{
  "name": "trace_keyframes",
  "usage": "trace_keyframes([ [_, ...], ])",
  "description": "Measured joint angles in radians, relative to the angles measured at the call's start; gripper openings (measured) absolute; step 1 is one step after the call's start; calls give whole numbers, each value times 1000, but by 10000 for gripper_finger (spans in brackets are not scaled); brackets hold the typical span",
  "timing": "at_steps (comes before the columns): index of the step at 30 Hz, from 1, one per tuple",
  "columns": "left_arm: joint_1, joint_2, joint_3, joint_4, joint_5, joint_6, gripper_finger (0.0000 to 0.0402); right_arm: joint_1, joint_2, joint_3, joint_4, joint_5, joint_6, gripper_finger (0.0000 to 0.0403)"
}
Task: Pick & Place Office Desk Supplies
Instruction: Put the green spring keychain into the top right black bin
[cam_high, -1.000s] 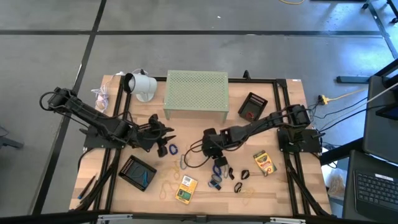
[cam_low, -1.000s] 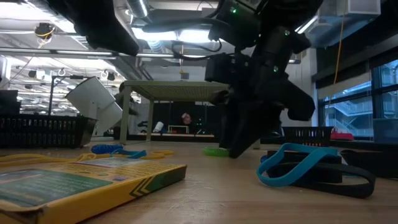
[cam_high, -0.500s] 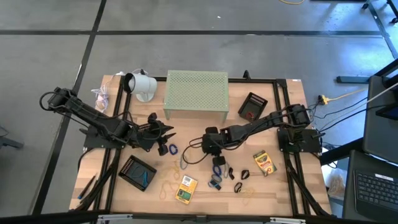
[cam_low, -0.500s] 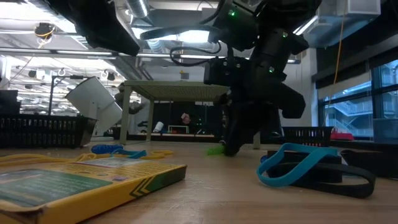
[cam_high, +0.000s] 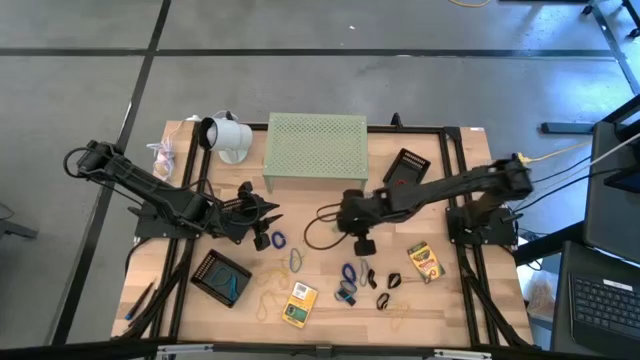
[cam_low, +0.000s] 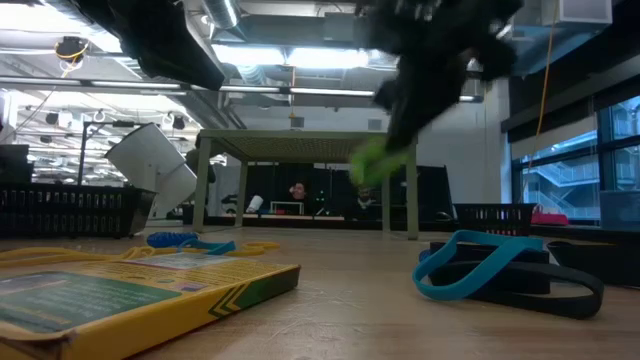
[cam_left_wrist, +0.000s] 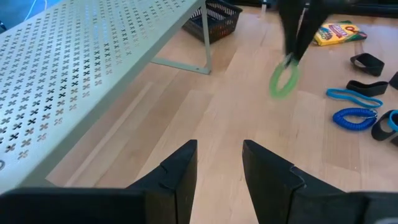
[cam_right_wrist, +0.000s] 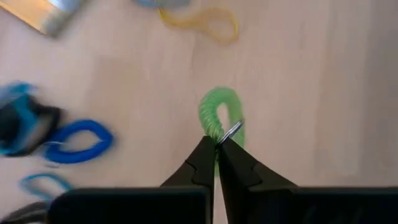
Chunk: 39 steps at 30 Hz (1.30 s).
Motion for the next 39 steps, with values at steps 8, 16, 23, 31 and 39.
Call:
trace_keyframes([
  [8, 0, 0, 0, -10, 0, 0, 123, 0, -251, 1, -70, 87, -56, 9],
  [16, 0, 0, 0, -9, 0, 0, 123, -1, -388, 1, -81, 509, -61, 10],
  [23, 0, 0, 0, -30, 0, -1, 123, -49, -426, 1, -244, 817, 135, 12],
  [31, 0, 0, 0, -30, 2, -22, 123, -188, -398, 1, -572, 871, 564, 13],
  [39, 0, 0, 0, -30, 12, -34, 123, -325, -365, -35, -614, 796, 650, 13],
])
